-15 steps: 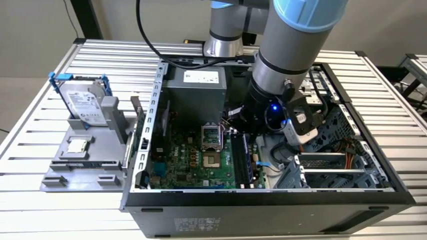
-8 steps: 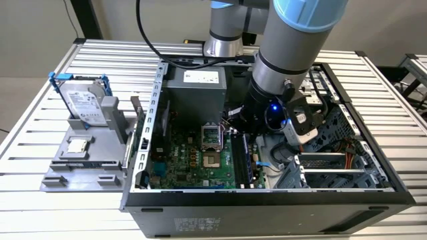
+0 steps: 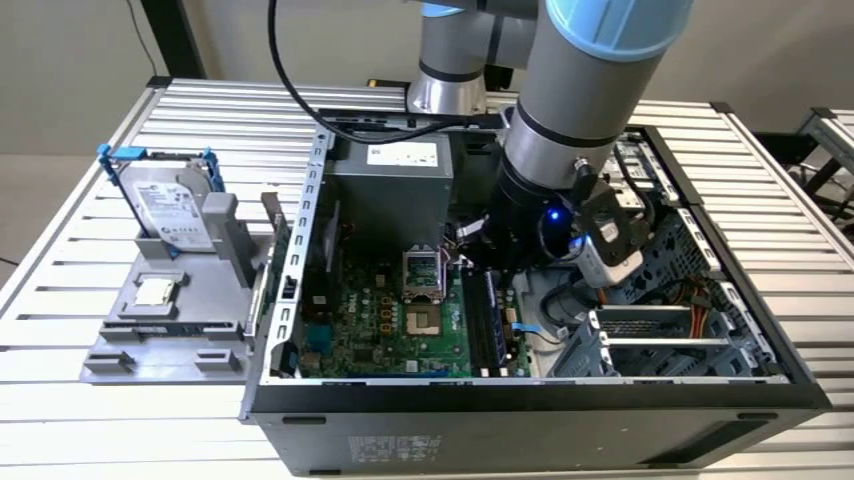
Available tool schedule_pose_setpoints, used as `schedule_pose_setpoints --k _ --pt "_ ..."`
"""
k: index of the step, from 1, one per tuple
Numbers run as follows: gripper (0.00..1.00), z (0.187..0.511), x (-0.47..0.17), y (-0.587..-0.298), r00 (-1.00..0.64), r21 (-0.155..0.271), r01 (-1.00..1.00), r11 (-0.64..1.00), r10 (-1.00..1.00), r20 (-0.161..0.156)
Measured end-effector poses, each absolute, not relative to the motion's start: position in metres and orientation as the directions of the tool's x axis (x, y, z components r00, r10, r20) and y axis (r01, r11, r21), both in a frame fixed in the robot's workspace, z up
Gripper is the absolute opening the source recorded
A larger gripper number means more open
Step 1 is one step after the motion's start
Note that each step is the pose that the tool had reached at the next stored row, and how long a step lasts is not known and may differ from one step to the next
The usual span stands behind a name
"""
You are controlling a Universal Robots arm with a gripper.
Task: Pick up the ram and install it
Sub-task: 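Insert the ram into the slot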
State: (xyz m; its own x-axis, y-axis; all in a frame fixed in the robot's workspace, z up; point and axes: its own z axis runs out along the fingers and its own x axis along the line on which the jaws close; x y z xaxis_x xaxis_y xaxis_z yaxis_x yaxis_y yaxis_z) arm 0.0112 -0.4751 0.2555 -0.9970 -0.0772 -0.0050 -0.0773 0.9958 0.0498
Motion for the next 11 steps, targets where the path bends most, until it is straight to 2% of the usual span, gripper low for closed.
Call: schedule_pose_setpoints --k 11 --pt "0.00 0.2555 0.0111 -0.4751 -0.968 0.044 -0.250 0.967 -0.250 -0.008"
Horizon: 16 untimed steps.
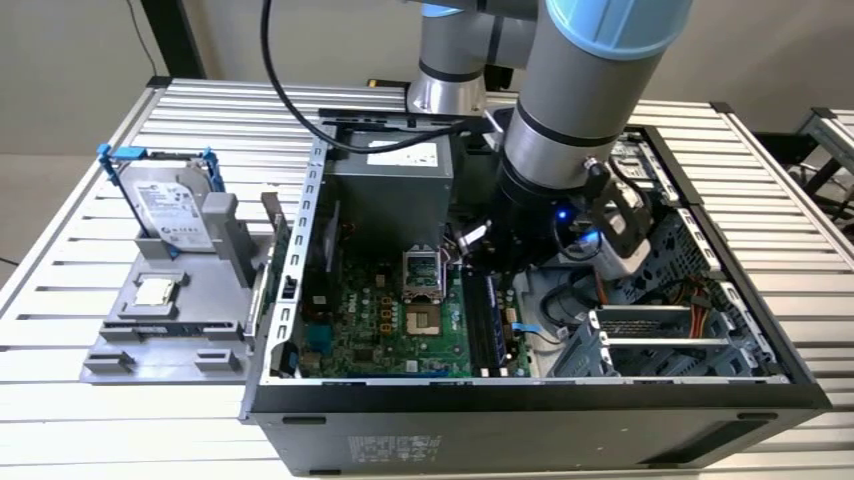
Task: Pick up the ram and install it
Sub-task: 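Insert the ram into the slot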
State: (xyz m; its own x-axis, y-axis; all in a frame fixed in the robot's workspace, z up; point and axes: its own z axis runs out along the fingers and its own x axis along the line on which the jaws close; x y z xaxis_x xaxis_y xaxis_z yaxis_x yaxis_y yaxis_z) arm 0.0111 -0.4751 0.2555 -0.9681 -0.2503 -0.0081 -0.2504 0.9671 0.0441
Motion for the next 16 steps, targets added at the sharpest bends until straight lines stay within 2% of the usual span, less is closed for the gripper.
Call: schedule_pose_setpoints --k 16 --pt "0.00 0.2554 0.0110 -0.4748 -0.889 0.043 -0.457 0.888 -0.457 -0.011"
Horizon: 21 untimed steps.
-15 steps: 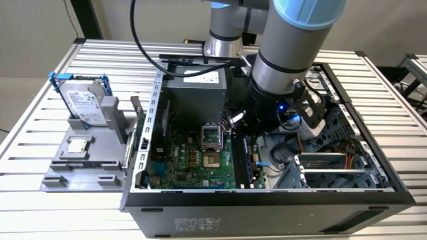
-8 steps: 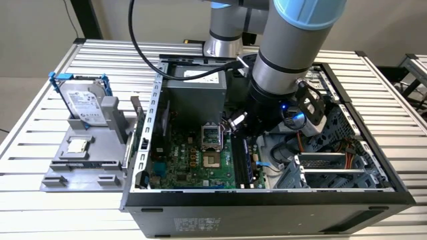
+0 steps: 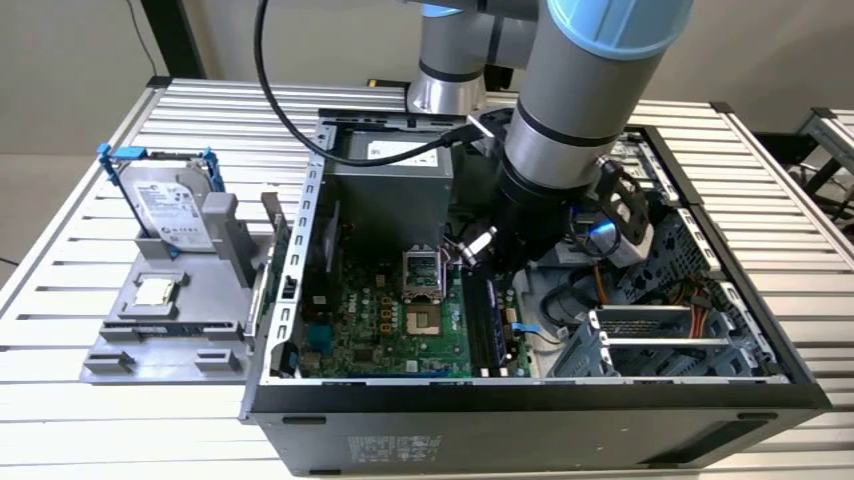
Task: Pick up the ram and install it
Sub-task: 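Insert the ram into the slot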
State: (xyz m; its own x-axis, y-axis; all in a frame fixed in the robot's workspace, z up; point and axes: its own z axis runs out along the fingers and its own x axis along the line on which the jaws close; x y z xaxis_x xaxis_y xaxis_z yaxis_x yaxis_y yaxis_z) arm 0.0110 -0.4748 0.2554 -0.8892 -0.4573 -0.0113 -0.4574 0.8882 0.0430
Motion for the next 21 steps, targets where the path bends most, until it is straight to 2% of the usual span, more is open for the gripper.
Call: schedule_pose_setpoints --k 21 --pt "0.00 0.2553 0.0110 -0.4747 -0.659 0.029 -0.752 0.659 -0.751 -0.031"
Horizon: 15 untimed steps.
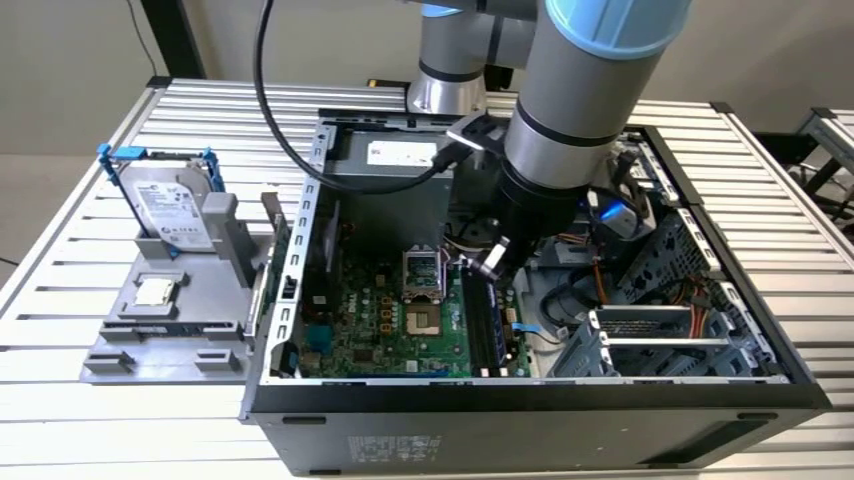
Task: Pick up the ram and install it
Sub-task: 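Insert the ram into the slot, then press down the ram until it locks into place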
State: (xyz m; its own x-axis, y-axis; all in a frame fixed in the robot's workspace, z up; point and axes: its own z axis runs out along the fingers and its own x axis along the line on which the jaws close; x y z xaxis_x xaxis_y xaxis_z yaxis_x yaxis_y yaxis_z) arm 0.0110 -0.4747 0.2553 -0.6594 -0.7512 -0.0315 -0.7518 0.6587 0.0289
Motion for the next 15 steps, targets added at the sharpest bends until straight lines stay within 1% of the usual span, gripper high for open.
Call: schedule_pose_setpoints --k 15 --pt "0.00 0.2553 0.0110 -0.4747 -0.505 0.008 -0.863 0.505 -0.862 -0.047"
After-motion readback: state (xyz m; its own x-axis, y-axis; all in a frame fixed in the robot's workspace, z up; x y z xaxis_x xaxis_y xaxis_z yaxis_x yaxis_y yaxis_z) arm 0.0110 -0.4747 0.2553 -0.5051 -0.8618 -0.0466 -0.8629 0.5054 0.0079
